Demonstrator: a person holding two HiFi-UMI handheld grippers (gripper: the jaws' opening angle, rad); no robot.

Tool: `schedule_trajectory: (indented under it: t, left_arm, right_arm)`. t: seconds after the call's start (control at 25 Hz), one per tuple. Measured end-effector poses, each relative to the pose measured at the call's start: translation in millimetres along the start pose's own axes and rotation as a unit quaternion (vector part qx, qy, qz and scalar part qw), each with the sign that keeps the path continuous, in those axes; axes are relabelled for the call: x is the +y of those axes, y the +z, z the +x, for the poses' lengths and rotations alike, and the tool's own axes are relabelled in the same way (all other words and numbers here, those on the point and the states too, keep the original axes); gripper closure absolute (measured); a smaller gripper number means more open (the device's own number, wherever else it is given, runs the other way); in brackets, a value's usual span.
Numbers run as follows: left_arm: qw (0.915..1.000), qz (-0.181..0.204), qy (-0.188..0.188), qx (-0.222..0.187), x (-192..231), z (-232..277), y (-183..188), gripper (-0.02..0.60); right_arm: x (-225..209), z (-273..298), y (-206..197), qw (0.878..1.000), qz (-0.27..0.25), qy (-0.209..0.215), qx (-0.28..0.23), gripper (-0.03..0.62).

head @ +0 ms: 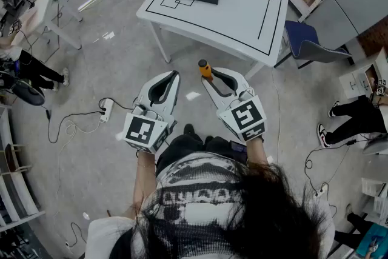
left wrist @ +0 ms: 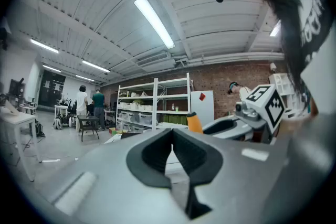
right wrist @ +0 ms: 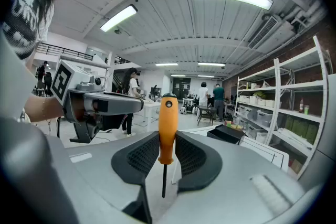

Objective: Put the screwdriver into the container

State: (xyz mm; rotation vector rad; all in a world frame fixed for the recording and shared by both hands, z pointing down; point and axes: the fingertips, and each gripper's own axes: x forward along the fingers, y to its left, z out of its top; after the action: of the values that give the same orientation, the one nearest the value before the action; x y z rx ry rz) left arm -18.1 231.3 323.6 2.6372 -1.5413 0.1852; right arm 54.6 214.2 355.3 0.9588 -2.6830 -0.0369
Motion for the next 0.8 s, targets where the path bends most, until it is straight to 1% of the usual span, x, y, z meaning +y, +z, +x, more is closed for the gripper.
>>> schedule_trajectory:
  t: [0.08, 0.16, 0.28, 0.48, 0.8]
  left_arm:
    - [0.9995, 0.007, -0.01, -0.028, 5, 1, 3, 0.581]
    - [0.9991, 0.009, -0.015, -0.038, 11, 1, 5, 0.581]
    - [0.9989, 0.013, -0.016, -0.042, 24, 2, 5, 0.581]
    - [0.9992, 0.007, -0.017, -0.034, 44, 0, 1, 0.581]
    - [0.9989, 0.01, -0.029, -0.037, 72, 3, -4, 0.581]
  right_arm:
    - [1, 7, 2, 1.0, 0.001, -0.001, 0.001, 0.493]
    - [2, 14, 4, 1.0, 0.002, -0.001, 0.002, 0.493]
    - [4, 25, 5, 1.0, 0.006, -0.001, 0.005, 0.493]
    - [6, 44, 7, 1.0, 0.013, -0.007, 0.012, 0.493]
    - [12, 70, 11, 1.0, 0.009, -0.015, 0.018, 0.493]
